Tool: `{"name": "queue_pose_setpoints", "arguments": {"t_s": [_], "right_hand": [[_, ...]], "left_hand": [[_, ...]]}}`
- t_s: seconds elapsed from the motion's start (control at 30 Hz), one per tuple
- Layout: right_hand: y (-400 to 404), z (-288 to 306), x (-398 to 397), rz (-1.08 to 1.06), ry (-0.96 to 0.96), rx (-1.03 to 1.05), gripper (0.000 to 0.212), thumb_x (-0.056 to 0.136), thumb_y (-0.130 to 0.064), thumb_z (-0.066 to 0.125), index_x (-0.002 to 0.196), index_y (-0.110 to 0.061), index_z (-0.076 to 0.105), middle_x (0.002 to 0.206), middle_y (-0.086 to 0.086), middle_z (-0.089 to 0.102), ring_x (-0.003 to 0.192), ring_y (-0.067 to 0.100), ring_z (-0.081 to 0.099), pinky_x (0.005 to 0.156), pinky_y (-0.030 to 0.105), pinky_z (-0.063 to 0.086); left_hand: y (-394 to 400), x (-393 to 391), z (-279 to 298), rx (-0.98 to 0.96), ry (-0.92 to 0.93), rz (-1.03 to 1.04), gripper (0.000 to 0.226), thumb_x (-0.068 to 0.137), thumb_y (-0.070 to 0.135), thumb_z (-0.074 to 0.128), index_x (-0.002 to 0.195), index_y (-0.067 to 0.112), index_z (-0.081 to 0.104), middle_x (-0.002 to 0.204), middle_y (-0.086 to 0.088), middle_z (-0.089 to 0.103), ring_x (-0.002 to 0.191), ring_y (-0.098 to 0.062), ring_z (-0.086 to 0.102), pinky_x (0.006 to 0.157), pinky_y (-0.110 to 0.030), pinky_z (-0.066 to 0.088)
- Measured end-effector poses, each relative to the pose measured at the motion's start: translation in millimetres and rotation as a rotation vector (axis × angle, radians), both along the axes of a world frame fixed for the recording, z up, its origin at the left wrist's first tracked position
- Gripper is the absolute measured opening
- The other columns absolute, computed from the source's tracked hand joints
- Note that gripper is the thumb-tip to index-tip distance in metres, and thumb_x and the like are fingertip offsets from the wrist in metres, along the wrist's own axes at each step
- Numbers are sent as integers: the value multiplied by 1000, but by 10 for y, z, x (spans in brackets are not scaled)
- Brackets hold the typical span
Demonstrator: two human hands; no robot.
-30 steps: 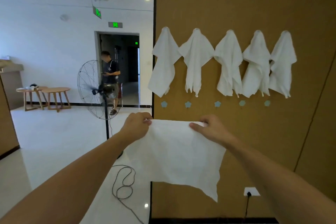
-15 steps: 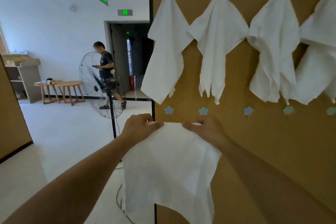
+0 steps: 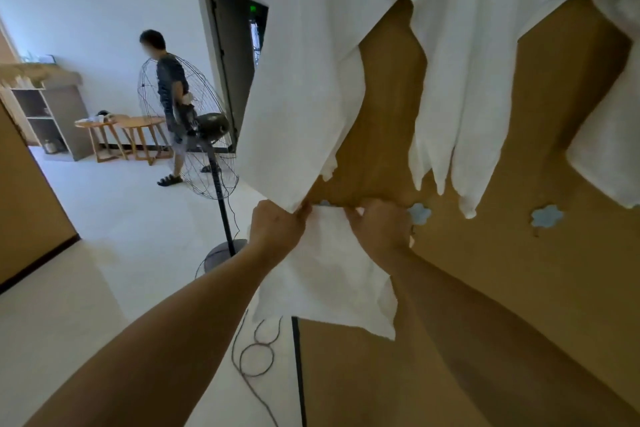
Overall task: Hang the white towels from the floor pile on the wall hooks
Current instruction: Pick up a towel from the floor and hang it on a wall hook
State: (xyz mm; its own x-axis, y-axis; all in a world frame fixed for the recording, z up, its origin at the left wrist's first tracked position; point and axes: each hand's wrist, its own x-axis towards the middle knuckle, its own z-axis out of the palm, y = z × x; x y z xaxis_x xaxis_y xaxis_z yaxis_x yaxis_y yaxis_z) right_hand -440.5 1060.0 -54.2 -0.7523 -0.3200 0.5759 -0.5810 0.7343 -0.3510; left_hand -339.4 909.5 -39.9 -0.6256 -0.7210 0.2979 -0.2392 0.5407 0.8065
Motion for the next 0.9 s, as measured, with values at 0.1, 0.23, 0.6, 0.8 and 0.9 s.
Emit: {"name": "queue_pose_setpoints", "arguments": {"t_s": [0.1, 0.23, 0.6, 0.8, 0.9], "right_hand": [[-85, -199, -46, 14, 105, -72, 35, 86, -35, 72, 58, -14, 65, 53, 5, 63, 44, 21, 58, 46, 23, 35], [-145, -700, -29, -31, -134, -207, 41, 88, -45, 70, 62, -13, 65, 62, 7, 68, 53, 19, 59, 54, 30, 48], [-520, -1015, 286, -285, 161, -42, 30, 96, -39, 54, 76, -18, 63, 71, 6, 61, 68, 25, 55, 68, 40, 45], [-595, -949, 309, 149, -154, -560, 41, 101, -42, 46, 75, -20, 69, 63, -7, 64, 59, 9, 59, 59, 31, 52], [-647, -853, 274, 94, -227, -500, 44, 98, -48, 51, 68, -18, 64, 60, -6, 62, 55, 7, 58, 54, 25, 47]], "left_hand": [[-114, -103, -176, -166, -42, -44, 52, 82, 67, 52, 92, 19, 68, 87, 3, 66, 77, -26, 67, 66, -33, 56], [-154, -168, -611, -698, -27, -261, 27, 90, 27, 50, 92, 21, 76, 82, -7, 72, 57, -33, 66, 52, -37, 56], [-156, -228, -1139, -510, 188, -245, 27, 95, 31, 51, 109, 23, 73, 100, -2, 63, 90, -25, 53, 77, -31, 43], [-97, -246, -1141, -569, 237, -252, 28, 91, 29, 49, 104, 19, 71, 100, -1, 67, 85, -21, 53, 72, -30, 40], [-34, -288, -1122, -269, 255, -362, 16, 93, 24, 55, 100, 20, 69, 84, 5, 65, 70, -7, 55, 64, -20, 45]]}}
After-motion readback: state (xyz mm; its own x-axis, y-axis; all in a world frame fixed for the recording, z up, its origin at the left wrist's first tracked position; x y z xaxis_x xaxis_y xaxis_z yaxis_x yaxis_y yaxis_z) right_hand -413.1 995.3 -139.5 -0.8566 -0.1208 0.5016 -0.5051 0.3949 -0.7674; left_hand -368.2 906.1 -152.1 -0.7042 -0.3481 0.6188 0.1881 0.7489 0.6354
